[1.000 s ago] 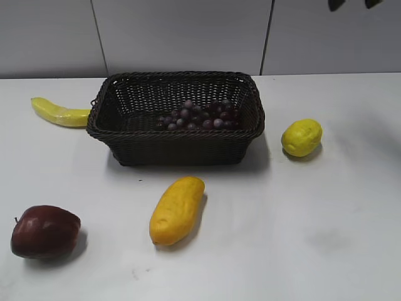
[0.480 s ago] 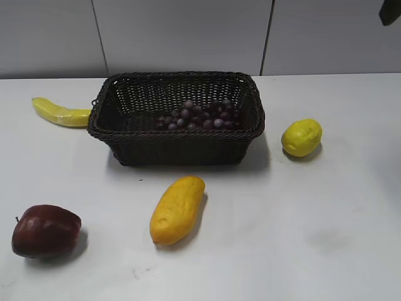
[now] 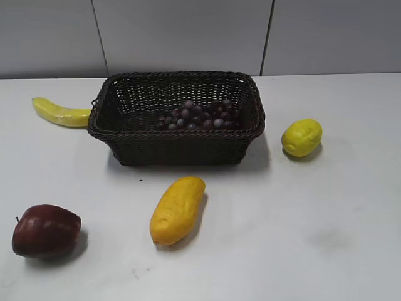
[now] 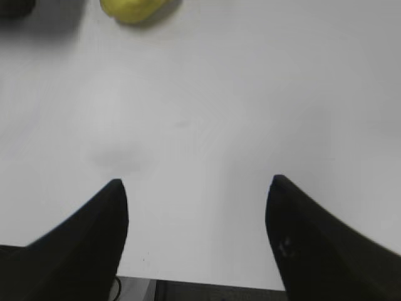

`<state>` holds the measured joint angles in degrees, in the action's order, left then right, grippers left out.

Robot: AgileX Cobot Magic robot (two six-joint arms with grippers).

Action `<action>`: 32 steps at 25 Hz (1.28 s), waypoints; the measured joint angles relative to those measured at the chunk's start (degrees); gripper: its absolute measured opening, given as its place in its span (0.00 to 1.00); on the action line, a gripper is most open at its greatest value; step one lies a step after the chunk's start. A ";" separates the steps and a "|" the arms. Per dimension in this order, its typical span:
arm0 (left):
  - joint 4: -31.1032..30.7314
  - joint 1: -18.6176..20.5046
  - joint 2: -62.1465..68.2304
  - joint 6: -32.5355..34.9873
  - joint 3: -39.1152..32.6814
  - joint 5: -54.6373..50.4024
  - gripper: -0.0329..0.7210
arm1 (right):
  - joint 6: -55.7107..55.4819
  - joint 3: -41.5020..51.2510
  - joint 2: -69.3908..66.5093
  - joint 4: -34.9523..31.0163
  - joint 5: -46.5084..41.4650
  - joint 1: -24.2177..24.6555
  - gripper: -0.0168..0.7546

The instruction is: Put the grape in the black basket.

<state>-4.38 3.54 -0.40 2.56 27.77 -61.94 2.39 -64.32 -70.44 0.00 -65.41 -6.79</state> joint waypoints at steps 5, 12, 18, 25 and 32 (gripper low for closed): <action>0.00 0.00 0.00 0.00 0.00 0.00 0.65 | -0.07 13.69 8.93 0.00 3.05 0.00 0.70; 0.00 0.00 0.00 0.00 0.00 0.00 0.65 | -0.14 25.75 21.10 -0.38 4.49 0.00 0.70; 0.00 0.00 0.00 0.00 0.00 0.00 0.62 | -0.14 31.29 32.38 -0.38 4.49 0.00 0.70; 0.00 0.00 0.00 0.00 0.00 0.00 0.61 | -0.14 35.11 45.73 -0.61 5.17 0.00 0.70; 0.00 0.00 0.00 0.00 0.00 0.00 0.61 | -0.14 35.11 54.88 -0.67 5.38 0.00 0.70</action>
<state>-4.38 3.54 -0.40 2.56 27.77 -61.94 2.25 -29.22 -15.56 -0.67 -60.04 -6.79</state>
